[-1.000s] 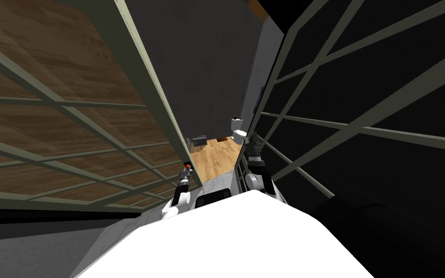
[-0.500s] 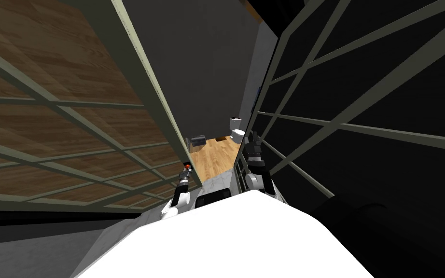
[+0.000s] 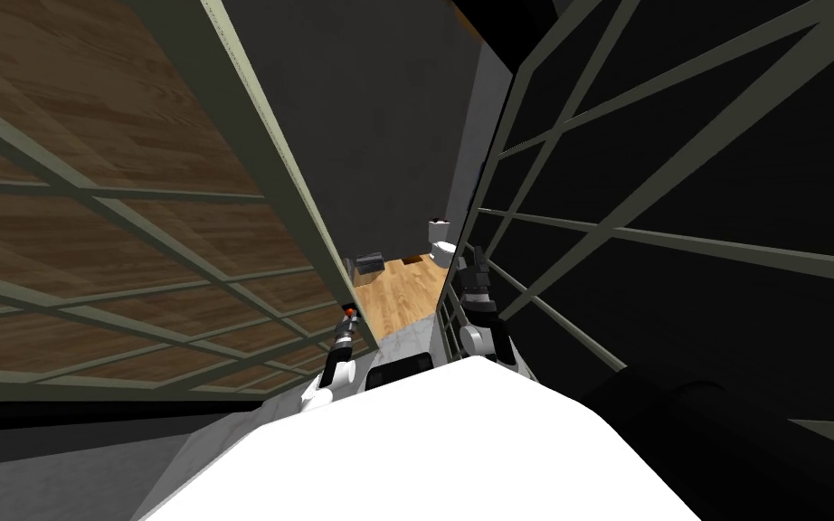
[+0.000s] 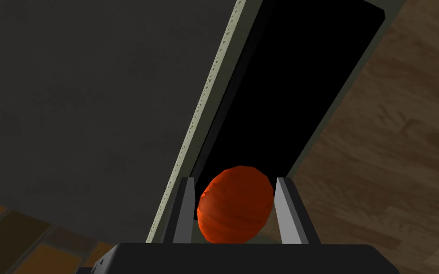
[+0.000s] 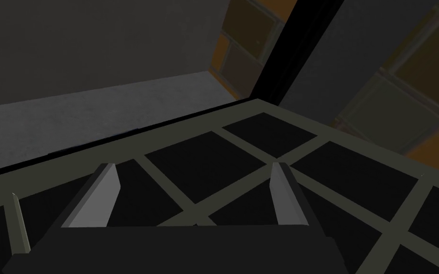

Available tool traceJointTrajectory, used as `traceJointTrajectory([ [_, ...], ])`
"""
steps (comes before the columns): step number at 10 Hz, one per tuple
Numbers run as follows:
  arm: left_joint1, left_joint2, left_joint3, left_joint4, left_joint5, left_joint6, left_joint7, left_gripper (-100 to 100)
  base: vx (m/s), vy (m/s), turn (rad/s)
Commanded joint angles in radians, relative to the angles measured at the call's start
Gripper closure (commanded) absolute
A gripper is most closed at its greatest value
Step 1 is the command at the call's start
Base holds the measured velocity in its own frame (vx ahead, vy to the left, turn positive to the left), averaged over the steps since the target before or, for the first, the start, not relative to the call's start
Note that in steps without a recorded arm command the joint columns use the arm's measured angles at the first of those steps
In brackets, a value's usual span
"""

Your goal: Pull the door open

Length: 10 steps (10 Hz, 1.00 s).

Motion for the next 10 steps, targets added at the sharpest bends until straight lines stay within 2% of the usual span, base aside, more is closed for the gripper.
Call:
traceJointTrajectory([
  [1, 0.005, 0.008, 0.007, -0.015, 0.007, 0.000, 0.033, 100, -0.036, 0.012, -0.028],
  [2, 0.005, 0.010, 0.005, -0.015, 0.012, 0.000, 0.071, 100, -0.039, 0.005, -0.038],
  [5, 0.005, 0.015, 0.002, -0.014, 0.024, -0.002, 0.143, 100, -0.039, 0.013, -0.046],
  [6, 0.005, 0.015, 0.002, -0.014, 0.024, -0.002, 0.152, 100, -0.027, 0.005, -0.014],
  [8, 0.005, 0.020, -0.001, -0.014, 0.035, -0.004, 0.214, 100, -0.038, 0.012, -0.057],
  [10, 0.005, 0.020, -0.001, -0.014, 0.035, -0.004, 0.231, 100, -0.024, 0.001, -0.013],
])
